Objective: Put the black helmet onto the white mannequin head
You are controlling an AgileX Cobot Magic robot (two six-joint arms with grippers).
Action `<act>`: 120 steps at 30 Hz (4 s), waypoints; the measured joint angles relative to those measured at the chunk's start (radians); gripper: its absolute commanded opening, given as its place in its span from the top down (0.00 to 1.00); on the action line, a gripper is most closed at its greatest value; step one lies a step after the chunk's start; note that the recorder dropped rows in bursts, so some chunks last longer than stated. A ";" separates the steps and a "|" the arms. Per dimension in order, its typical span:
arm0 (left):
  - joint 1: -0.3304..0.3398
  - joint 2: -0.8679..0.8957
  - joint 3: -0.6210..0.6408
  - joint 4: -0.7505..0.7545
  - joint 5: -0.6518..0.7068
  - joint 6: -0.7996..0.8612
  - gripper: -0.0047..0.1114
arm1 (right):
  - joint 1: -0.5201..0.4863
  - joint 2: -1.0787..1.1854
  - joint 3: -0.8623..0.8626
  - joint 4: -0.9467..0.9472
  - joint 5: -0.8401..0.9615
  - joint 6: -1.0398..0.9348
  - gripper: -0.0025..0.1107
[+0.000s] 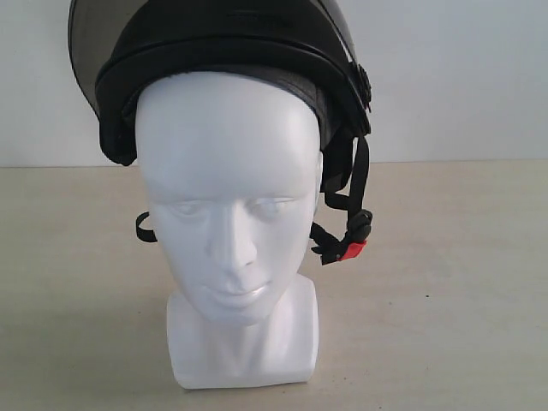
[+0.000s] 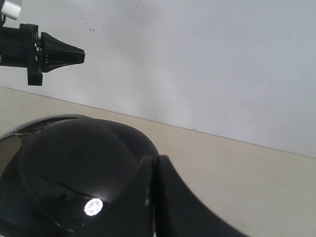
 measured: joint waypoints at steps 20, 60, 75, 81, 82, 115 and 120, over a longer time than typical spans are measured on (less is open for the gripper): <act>-0.058 0.104 0.002 -0.030 -0.009 0.051 0.92 | 0.000 0.000 0.000 0.029 0.000 -0.002 0.98; -0.131 0.087 0.002 0.025 0.016 0.022 0.92 | 0.000 0.000 0.000 0.021 0.000 -0.028 0.98; -0.131 0.055 0.002 0.046 0.074 -0.008 0.92 | 0.000 0.000 0.000 0.015 0.000 -0.035 0.98; -0.131 0.047 0.002 0.060 0.080 -0.010 0.92 | 0.000 0.000 0.000 0.012 0.000 -0.037 0.98; -0.131 0.047 0.002 0.064 0.082 -0.010 0.92 | 0.000 0.000 0.000 0.012 0.000 -0.039 0.98; -0.135 -0.079 0.136 0.124 0.063 -0.028 0.92 | 0.000 0.000 0.000 -0.014 0.000 -0.041 0.98; -0.135 -0.112 0.185 0.121 0.065 -0.018 0.92 | 0.000 0.000 0.000 -0.014 0.000 -0.041 0.98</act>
